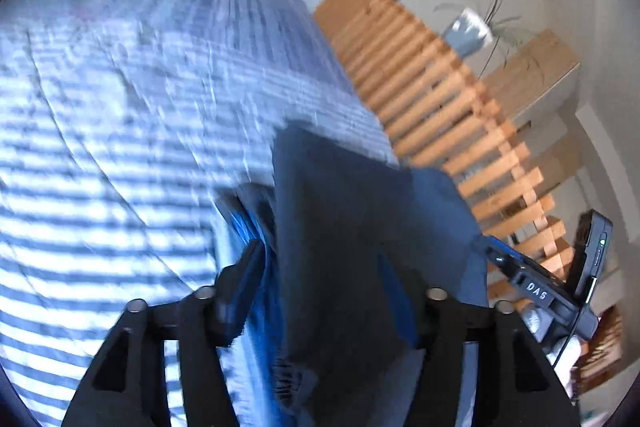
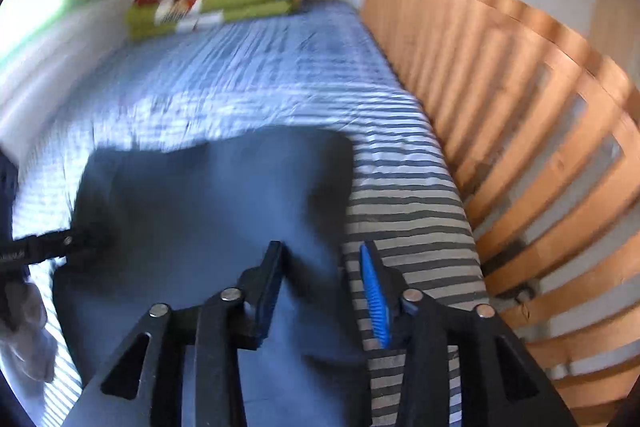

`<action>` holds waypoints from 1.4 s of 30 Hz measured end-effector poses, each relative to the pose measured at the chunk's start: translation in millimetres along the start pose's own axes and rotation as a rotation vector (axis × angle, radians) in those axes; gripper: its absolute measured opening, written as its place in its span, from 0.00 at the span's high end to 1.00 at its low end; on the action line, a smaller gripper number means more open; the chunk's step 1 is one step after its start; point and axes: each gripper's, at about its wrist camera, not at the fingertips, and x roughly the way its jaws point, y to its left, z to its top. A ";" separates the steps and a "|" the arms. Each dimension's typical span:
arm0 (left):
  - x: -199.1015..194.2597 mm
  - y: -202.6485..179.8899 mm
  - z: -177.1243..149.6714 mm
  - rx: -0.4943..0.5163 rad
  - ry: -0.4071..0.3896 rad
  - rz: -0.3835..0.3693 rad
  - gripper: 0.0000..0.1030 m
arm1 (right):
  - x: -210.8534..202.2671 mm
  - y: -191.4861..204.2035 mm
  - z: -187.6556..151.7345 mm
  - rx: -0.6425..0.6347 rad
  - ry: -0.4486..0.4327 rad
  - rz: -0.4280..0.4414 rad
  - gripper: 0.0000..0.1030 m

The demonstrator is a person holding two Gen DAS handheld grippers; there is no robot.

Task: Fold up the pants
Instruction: 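Lift the trousers with both grippers and carry them toward the blue shirt stack, then lower the trousers onto the blue shirt stack and open both grippers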

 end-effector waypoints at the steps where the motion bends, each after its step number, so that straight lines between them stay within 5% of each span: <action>1: -9.4 -2.3 2.7 0.013 -0.032 -0.008 0.40 | -9.9 -2.0 -1.7 -0.003 -0.047 -0.049 0.64; 5: -32.7 -28.6 1.5 0.076 -0.089 -0.026 0.42 | -42.0 12.2 -9.8 -0.044 -0.165 -0.039 0.64; 9: -5.2 -50.5 -1.8 0.144 -0.010 -0.053 0.45 | -30.2 43.2 -6.4 -0.108 -0.129 0.068 0.64; 16: 71.2 -27.4 15.9 0.116 0.048 0.105 0.58 | 46.9 40.0 -11.9 -0.161 -0.016 -0.106 0.63; 19: 80.5 -35.5 20.2 0.160 0.068 0.136 0.57 | 56.1 30.2 -16.1 -0.140 -0.008 -0.106 0.56; 24: 32.0 -28.1 16.2 0.125 0.057 0.043 0.56 | 20.6 20.4 -17.5 -0.135 -0.060 -0.099 0.56; 28: -11.5 -23.4 -15.4 0.134 0.071 -0.002 0.56 | -21.0 12.5 -37.3 -0.114 -0.091 -0.014 0.56; 32: -24.2 -21.8 -68.3 0.211 0.141 0.055 0.56 | -36.5 16.3 -68.1 -0.128 -0.046 0.043 0.56; 42: -78.3 3.5 -171.4 0.207 0.307 0.158 0.54 | -55.2 0.7 -155.0 -0.122 0.156 -0.085 0.56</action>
